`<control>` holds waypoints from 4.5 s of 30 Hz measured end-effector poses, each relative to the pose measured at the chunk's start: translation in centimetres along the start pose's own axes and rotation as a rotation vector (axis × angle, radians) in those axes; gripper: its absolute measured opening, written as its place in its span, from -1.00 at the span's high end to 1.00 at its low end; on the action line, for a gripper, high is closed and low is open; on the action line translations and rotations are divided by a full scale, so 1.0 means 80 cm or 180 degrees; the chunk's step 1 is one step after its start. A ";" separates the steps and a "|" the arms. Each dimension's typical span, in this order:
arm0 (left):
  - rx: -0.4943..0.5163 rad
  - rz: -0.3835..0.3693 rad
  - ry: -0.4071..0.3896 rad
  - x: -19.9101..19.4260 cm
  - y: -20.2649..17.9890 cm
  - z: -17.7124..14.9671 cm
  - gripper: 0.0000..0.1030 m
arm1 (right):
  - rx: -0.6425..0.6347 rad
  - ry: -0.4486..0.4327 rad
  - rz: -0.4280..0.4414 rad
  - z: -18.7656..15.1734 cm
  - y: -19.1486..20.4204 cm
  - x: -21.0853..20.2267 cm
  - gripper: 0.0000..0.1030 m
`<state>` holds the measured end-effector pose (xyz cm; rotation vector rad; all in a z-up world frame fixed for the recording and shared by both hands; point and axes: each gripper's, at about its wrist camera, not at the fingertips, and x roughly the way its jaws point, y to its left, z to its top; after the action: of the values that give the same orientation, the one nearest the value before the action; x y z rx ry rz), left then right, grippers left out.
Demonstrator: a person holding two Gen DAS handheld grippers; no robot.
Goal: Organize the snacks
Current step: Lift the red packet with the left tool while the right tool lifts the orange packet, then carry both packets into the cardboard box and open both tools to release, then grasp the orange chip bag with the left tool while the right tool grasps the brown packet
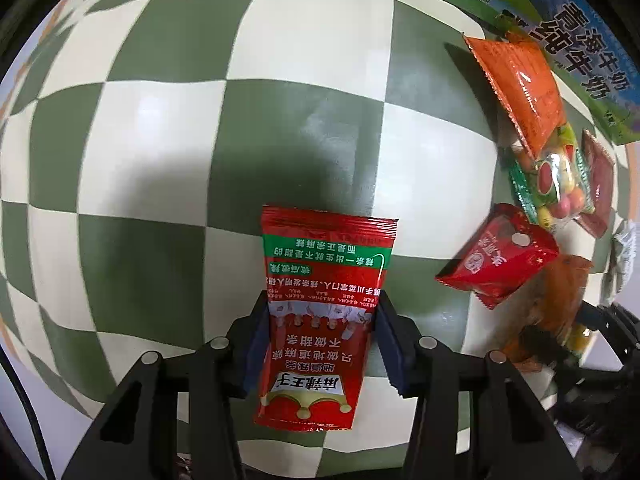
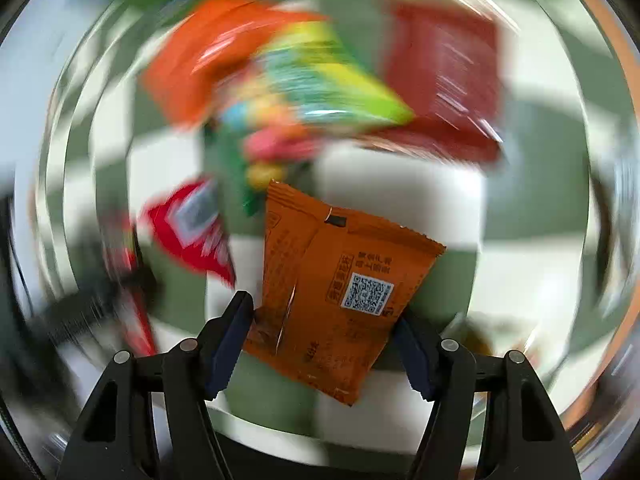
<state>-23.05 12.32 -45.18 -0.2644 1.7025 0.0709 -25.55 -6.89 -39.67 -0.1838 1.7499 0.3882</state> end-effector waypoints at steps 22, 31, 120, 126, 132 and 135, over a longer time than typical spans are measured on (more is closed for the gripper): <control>0.0204 -0.0284 -0.0356 -0.083 -0.078 -0.009 0.12 | 0.0990 -0.0342 0.0487 -0.020 -0.109 -0.078 -0.11; 0.0608 -0.0878 -0.0917 -0.241 -0.147 0.090 0.12 | 0.0940 -0.1210 0.0805 0.011 -0.141 -0.241 -0.11; 0.0693 -0.0055 -0.2117 -0.326 -0.201 0.083 -0.64 | 0.0887 -0.2262 -0.0298 0.035 -0.106 -0.376 -0.72; 0.0650 0.0198 -0.1750 -0.261 -0.177 0.065 -0.64 | 0.1148 -0.1772 0.0012 0.012 -0.129 -0.300 -0.73; 0.1152 0.0818 -0.1341 -0.160 -0.184 0.095 -0.64 | 0.1463 -0.1251 0.0329 0.033 -0.153 -0.171 -0.71; 0.1485 0.0963 -0.1169 -0.121 -0.196 0.115 -0.64 | 0.1554 -0.1101 0.0413 0.053 -0.157 -0.115 -0.32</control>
<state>-9.54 0.24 -35.43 0.3379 1.3340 -0.0531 -15.54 -17.89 -33.42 0.3313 1.4661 0.0690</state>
